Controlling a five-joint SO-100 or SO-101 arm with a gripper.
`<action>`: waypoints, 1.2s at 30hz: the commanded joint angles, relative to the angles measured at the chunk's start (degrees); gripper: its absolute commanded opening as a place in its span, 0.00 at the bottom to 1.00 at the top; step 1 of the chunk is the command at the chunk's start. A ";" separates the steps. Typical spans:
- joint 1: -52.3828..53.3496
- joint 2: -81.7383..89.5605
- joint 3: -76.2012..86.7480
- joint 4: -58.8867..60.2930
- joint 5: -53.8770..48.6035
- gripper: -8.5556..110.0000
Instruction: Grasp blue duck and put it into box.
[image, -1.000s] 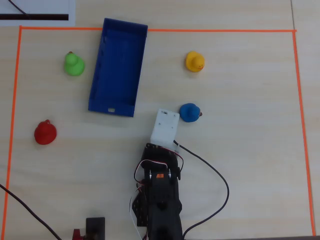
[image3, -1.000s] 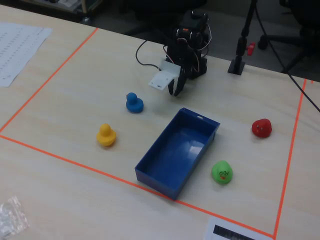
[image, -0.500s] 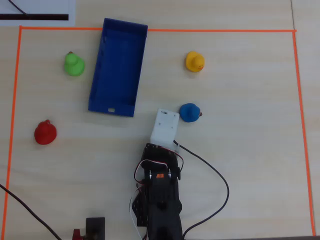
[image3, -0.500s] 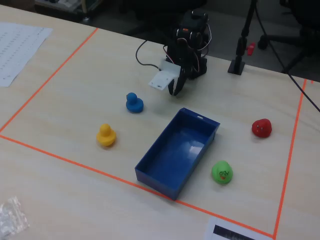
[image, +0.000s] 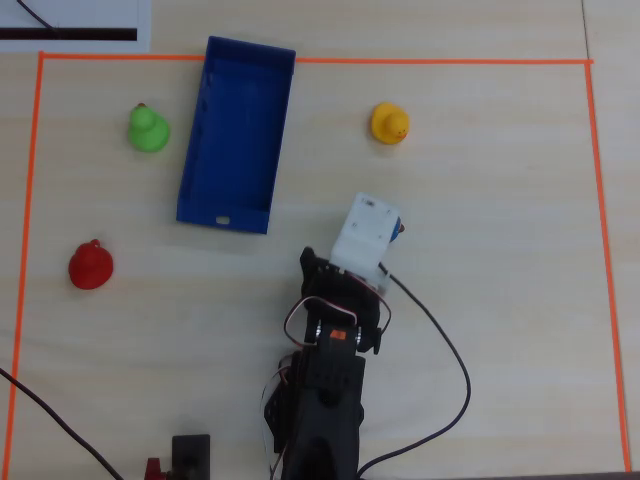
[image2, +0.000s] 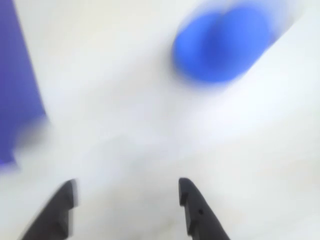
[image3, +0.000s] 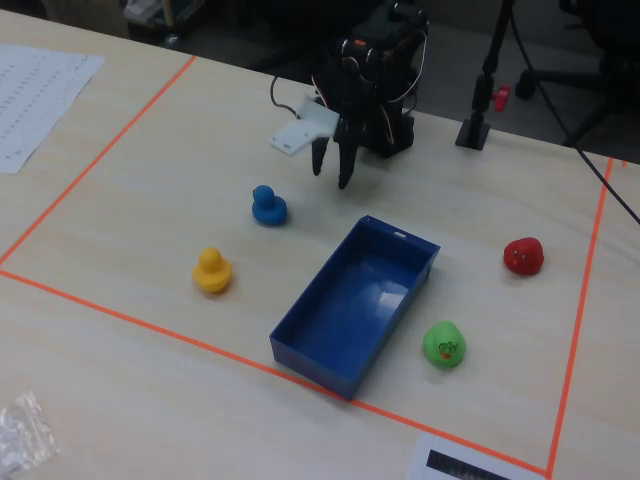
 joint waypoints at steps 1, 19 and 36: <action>10.81 -17.14 -16.61 -14.15 -3.25 0.36; 18.72 -32.34 2.81 -45.53 -10.11 0.38; 15.64 -40.96 3.87 -53.96 -6.68 0.38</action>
